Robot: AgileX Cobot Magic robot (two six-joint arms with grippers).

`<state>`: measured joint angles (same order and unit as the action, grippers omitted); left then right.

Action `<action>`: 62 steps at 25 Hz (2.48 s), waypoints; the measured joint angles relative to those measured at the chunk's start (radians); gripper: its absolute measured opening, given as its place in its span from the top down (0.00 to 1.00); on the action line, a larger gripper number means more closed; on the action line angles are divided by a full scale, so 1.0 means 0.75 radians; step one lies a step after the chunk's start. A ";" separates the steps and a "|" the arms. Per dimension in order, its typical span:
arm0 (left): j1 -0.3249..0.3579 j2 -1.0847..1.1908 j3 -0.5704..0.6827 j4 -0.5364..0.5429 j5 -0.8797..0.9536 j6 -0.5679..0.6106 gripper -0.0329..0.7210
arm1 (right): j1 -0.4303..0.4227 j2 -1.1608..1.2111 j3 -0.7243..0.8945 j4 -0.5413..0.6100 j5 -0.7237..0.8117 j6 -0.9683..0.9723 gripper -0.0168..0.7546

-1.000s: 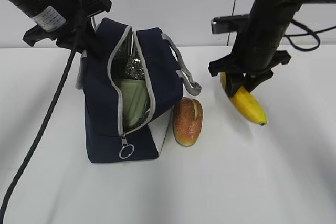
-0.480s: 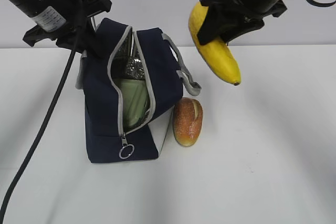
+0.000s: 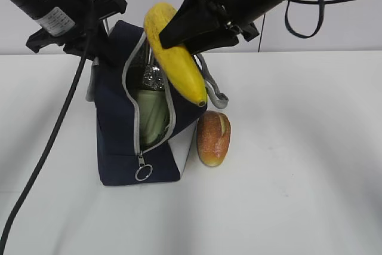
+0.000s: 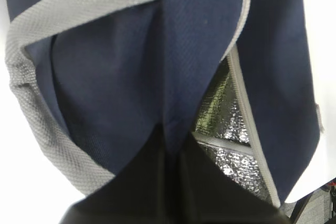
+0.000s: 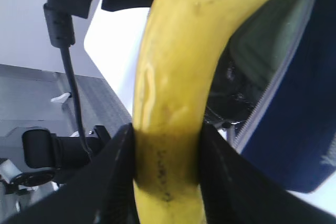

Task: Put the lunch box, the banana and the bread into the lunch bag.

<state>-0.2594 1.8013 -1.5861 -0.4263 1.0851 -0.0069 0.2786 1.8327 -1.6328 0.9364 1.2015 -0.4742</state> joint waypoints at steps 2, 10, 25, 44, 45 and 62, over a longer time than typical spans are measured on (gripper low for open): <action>0.000 0.000 0.000 0.000 0.000 0.000 0.96 | 0.000 0.038 0.000 0.064 0.012 -0.037 0.61; 0.000 0.000 0.000 0.000 0.000 0.000 0.96 | 0.037 0.121 0.000 0.167 0.013 -0.114 0.61; 0.000 0.000 0.000 0.000 0.000 0.000 0.96 | 0.075 0.238 -0.002 0.160 0.013 -0.136 0.61; 0.000 0.000 0.000 -0.001 0.000 0.000 0.96 | 0.075 0.269 -0.006 0.069 -0.229 0.071 0.61; 0.000 0.000 0.000 -0.001 0.000 0.000 0.96 | 0.075 0.269 -0.006 0.075 -0.252 0.077 0.61; 0.000 0.000 0.000 -0.001 0.004 0.000 0.96 | 0.075 0.364 -0.008 0.281 -0.366 0.076 0.41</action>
<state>-0.2594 1.8013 -1.5861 -0.4272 1.0878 -0.0069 0.3347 2.1058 -1.6388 1.1471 0.9273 -0.4171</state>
